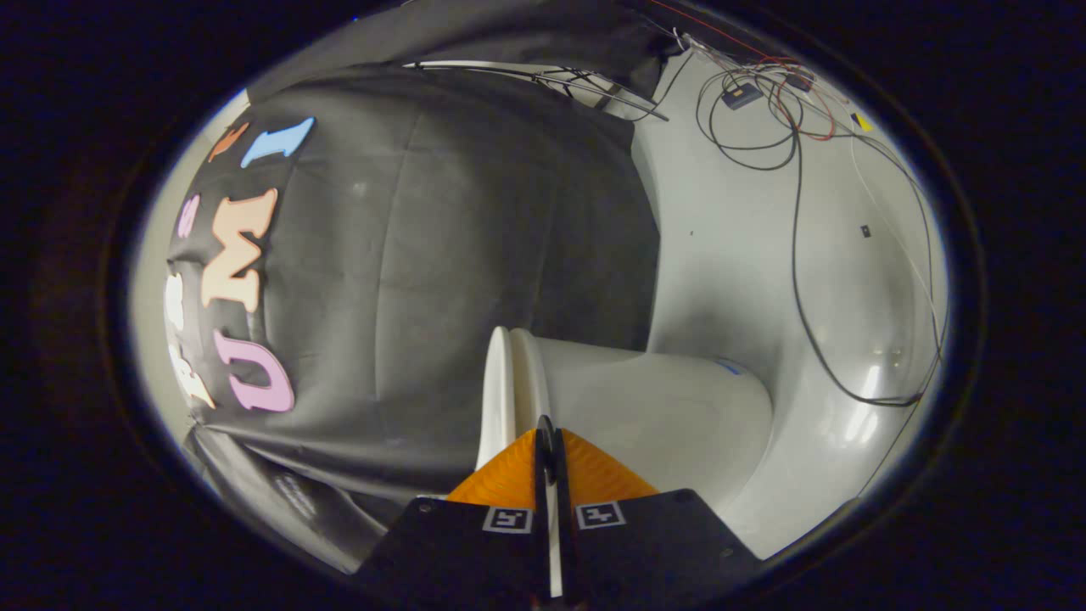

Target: Open the toilet lid.

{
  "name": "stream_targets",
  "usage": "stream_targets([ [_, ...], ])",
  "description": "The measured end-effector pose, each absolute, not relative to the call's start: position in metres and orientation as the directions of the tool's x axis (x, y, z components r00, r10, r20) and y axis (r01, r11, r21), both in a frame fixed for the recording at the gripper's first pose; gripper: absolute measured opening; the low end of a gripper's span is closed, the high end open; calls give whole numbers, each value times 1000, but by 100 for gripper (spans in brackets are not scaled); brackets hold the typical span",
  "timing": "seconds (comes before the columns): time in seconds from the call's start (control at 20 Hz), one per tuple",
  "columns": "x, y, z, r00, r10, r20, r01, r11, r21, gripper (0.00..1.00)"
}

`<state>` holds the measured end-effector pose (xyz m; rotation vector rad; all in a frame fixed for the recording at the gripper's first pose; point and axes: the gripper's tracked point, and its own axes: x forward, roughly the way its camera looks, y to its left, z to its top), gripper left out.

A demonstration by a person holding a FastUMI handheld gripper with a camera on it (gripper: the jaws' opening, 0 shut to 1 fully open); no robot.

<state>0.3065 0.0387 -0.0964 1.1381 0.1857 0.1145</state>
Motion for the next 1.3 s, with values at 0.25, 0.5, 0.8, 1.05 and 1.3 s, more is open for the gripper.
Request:
stream_targets([
  [0.25, 301, 44, -85, 976, 159, -149, 38, 549, 835, 4],
  [0.5, 292, 68, -39, 984, 158, -83, -43, 661, 749, 4],
  [0.8, 283, 124, 25, 986, 166, -1, -128, 766, 630, 4],
  [1.05, 273, 185, 71, 978, 204, 50, -201, 842, 501, 4],
  [1.3, 265, 229, 96, 974, 220, 48, -222, 903, 368, 4],
])
